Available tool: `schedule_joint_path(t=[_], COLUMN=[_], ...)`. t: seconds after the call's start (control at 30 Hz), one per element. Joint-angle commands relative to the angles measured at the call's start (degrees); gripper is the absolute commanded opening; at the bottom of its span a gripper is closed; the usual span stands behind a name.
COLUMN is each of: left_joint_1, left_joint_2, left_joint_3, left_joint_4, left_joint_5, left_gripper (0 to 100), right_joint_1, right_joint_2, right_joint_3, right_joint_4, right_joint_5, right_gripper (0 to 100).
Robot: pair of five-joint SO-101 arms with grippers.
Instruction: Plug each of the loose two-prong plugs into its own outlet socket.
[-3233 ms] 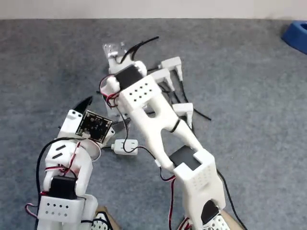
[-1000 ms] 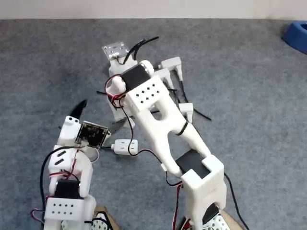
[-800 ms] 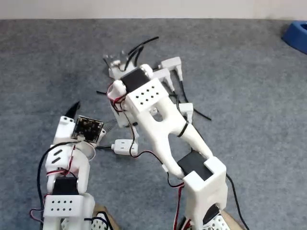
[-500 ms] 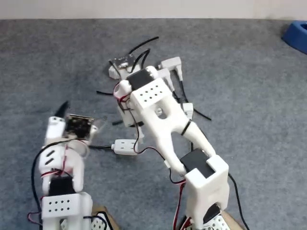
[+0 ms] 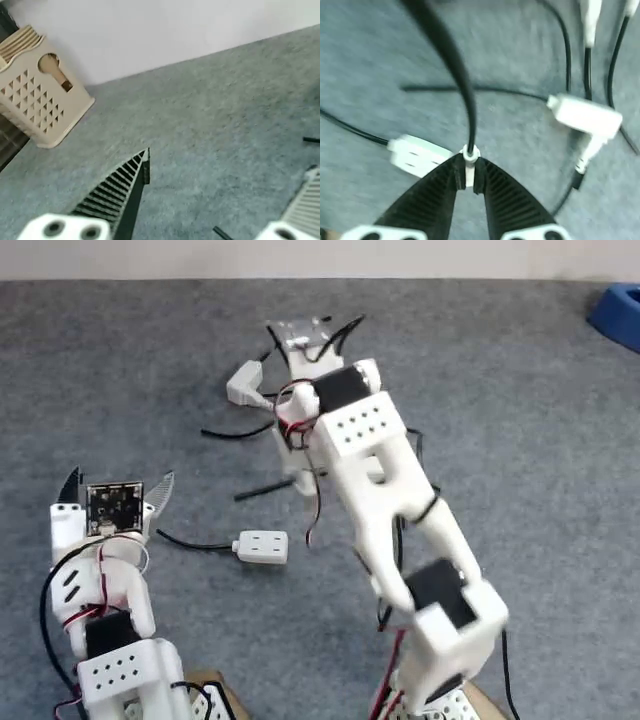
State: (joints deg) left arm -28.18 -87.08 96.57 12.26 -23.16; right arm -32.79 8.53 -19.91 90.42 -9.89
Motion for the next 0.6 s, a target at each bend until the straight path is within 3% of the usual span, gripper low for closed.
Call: schedule_joint_path(t=[0.0, 0.23, 0.57], left_joint_1=[-2.9, -3.9, -5.3], left_joint_2=[-0.6, -0.1, 0.0], left_joint_3=[0.7, 0.9, 0.9], left_joint_4=[-1.1, -1.0, 2.7], left_joint_5=[0.4, -0.7, -2.1], left_gripper=[43, 43, 42], right_joint_1=[-3.7, -6.6, -1.6], right_joint_2=[-10.4, -26.9, -44.4], right_joint_3=[9.2, 47.4, 62.1], right_joint_4=[-9.6, -38.6, -40.8], right_joint_5=[-1.2, -1.4, -6.6], right_gripper=[0.7, 0.7, 0.7])
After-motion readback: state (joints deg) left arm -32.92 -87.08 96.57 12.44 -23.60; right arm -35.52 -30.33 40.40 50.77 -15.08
